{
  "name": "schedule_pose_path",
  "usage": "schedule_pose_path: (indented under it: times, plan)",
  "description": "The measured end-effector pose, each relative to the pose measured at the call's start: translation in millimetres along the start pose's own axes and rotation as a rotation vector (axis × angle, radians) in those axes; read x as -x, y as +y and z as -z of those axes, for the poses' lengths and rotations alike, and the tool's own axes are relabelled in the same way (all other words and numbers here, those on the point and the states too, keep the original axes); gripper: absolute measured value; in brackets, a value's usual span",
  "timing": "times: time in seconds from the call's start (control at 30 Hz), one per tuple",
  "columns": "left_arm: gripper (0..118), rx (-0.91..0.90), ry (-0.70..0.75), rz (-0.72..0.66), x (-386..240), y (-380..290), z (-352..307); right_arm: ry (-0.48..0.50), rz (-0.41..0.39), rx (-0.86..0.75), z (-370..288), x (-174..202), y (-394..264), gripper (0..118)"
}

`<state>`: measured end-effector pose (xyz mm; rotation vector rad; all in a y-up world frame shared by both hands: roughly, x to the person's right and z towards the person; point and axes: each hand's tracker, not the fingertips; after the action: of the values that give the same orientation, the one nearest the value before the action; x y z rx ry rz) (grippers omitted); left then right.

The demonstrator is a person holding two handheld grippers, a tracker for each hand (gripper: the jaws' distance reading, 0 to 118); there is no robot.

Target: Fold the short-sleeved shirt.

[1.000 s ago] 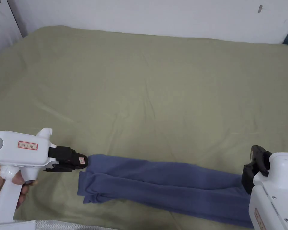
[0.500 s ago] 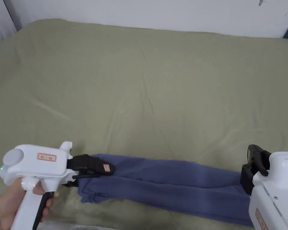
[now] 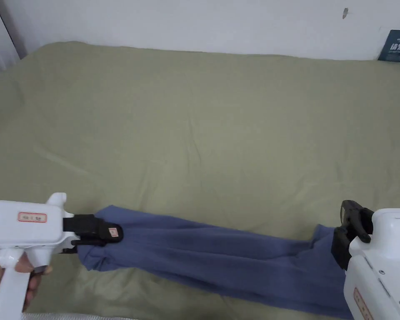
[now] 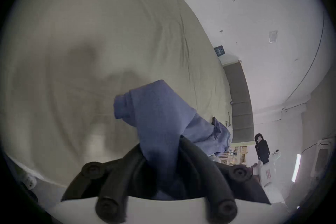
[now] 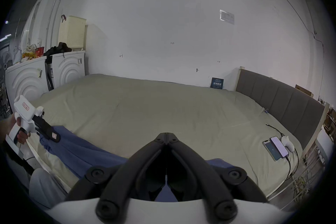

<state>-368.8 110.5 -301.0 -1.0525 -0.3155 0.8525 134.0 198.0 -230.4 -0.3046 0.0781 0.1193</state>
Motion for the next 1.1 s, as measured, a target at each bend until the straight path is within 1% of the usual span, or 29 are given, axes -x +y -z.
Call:
schedule_pose_path:
  times: [0.17, 0.23, 0.33, 0.4, 0.47, 0.5, 0.57, 0.6, 0.7, 0.73, 0.83, 0.87, 0.9, 0.93, 0.97, 1.0, 1.03, 1.07, 1.1]
  plan:
    - [11, -0.063, 0.117, 0.084, -28, 1, -42, 0.001, 0.0, -0.017, -7, -15, 5, 0]
    - [11, -0.067, 0.13, 0.13, -53, -5, -44, -0.007, -0.005, -0.029, -9, -19, 5, 0]
    - [11, -0.055, 0.188, 0.263, -99, -20, -31, -0.019, 0.001, -0.034, -14, -27, 7, 0]
    - [11, -0.028, 0.213, 0.32, -126, -30, -15, -0.029, 0.013, -0.039, -17, -32, 7, 0]
    - [11, -0.038, 0.242, 0.399, -153, -42, 5, -0.03, 0.02, -0.036, -20, -37, 7, 0]
    - [11, -0.024, 0.224, 0.417, -164, -47, 18, -0.032, 0.023, -0.036, -22, -39, 6, 0]
    - [11, -0.004, 0.23, 0.435, -180, -55, 42, -0.035, 0.013, -0.029, -24, -41, 5, 0]
    - [11, 0.025, 0.229, 0.479, -188, -60, 57, -0.04, 0.006, -0.026, -25, -43, 3, 0]
    - [11, 0.095, 0.278, 0.514, -198, -69, 104, -0.05, 0.009, -0.015, -27, -47, 0, 0]
    - [11, 0.106, 0.313, 0.546, -200, -72, 119, -0.052, 0.011, -0.009, -28, -49, -2, 0]
    - [11, 0.134, 0.345, 0.56, -200, -81, 163, -0.064, 0.01, 0.007, -28, -53, -6, 0]
    - [12, 0.157, 0.334, 0.537, -198, -85, 175, -0.066, 0.01, 0.015, -27, -54, -7, 0]
    - [22, 0.16, 0.333, 0.533, -195, -86, 187, -0.067, 0.009, 0.022, -26, -56, -9, 0]
    - [54, 0.166, 0.324, 0.533, -196, -90, 197, -0.068, 0.008, 0.029, -25, -56, -11, 0]
    - [110, 0.171, 0.293, 0.518, -192, -92, 203, -0.071, 0.007, 0.035, -25, -57, -13, 0]
    - [118, 0.216, 0.269, 0.509, -188, -94, 212, -0.071, 0.007, 0.042, -24, -58, -14, 0]
    - [110, 0.222, 0.247, 0.507, -186, -96, 209, -0.073, 0.008, 0.049, -24, -59, -15, 0]
    - [99, 0.172, 0.212, 0.505, -194, -97, 203, -0.073, 0.008, 0.053, -24, -60, -15, 0]
    - [95, 0.162, 0.196, 0.491, -194, -95, 195, -0.073, 0.008, 0.057, -23, -61, -16, 0]
